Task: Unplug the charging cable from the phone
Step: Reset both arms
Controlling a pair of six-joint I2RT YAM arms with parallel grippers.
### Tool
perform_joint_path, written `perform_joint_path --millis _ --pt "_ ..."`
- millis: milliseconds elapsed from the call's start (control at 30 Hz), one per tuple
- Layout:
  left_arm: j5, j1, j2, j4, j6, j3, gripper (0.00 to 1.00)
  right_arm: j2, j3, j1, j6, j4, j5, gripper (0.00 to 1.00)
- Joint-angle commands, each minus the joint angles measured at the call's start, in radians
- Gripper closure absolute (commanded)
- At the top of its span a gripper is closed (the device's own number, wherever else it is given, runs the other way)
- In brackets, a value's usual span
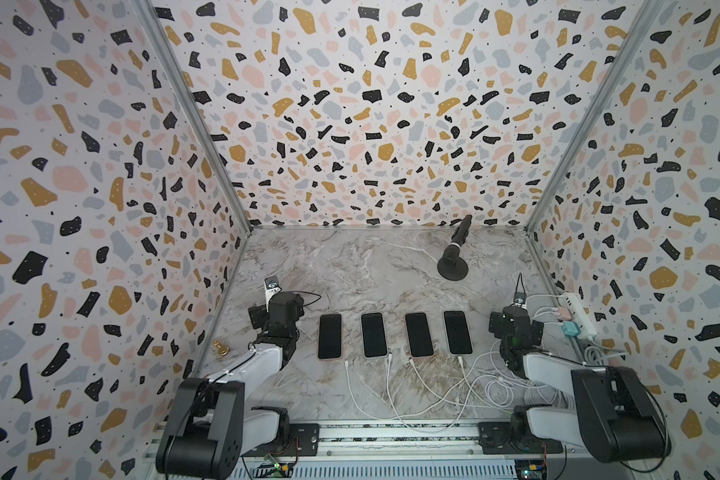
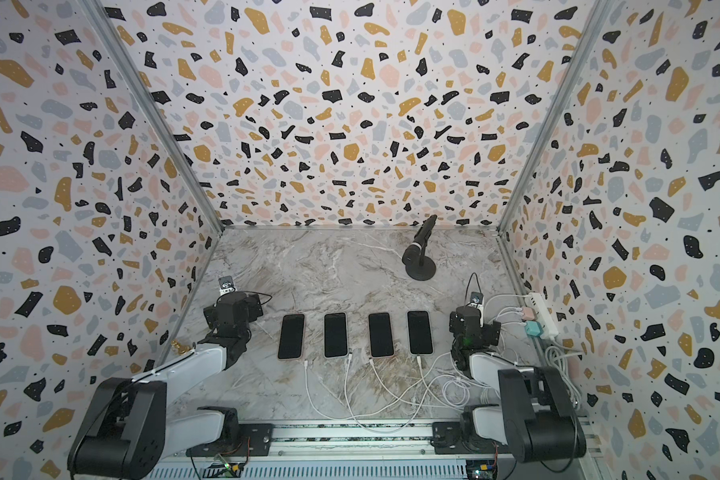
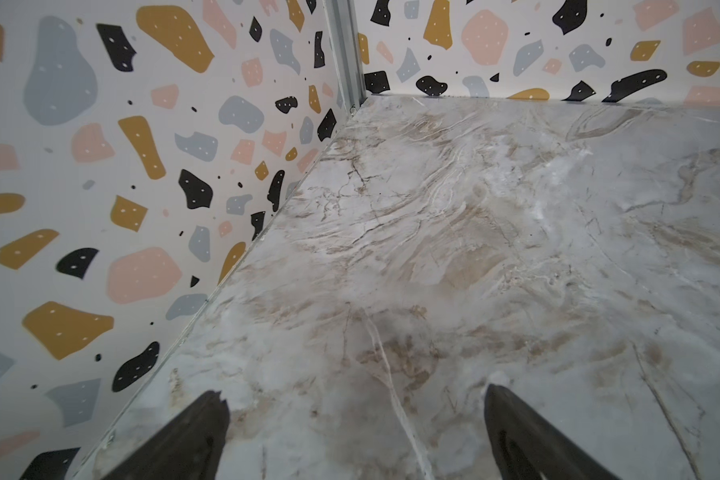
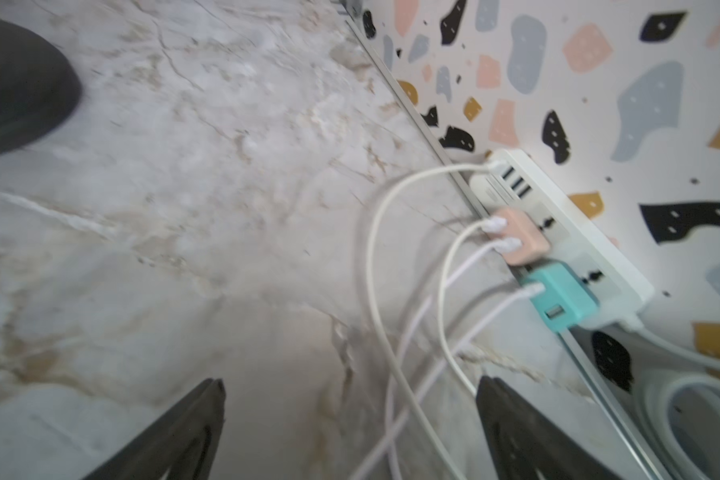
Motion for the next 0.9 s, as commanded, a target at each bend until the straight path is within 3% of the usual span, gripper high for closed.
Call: perform_joint_path --millis 0,67,100,167,233,300,367,867 --pt "0.138 0.013 0.103 0.181 0.062 0.0 0.0 0.118 0.056 -0.019 -0.111 0.273 -0.186 0.0" --pt "0.281 0.014 0.131 0.144 0.13 0.045 0.0 0.188 0.045 -0.019 -0.139 0.369 -0.236 0.0" --pt "0.295 0.013 0.137 0.158 0.138 0.044 0.0 0.154 0.056 -0.025 -0.108 0.28 -0.228 0.0" --pt "0.307 0.011 0.125 0.24 0.138 -0.023 0.0 0.18 0.052 -0.049 -0.099 0.35 -0.246 0.0" --pt "0.257 -0.003 0.187 0.431 0.147 -0.068 0.0 0.149 0.064 -0.049 -0.085 0.271 -0.239 0.0" --pt "0.254 -0.006 0.156 0.314 0.136 -0.045 0.0 0.175 0.047 -0.048 -0.094 0.348 -0.233 0.0" --pt "0.239 -0.011 0.169 0.373 0.145 -0.061 0.0 0.15 0.056 -0.049 -0.079 0.286 -0.22 0.0" --pt "0.229 -0.017 0.154 0.342 0.143 -0.057 0.0 0.163 0.054 -0.048 -0.091 0.313 -0.232 0.0"
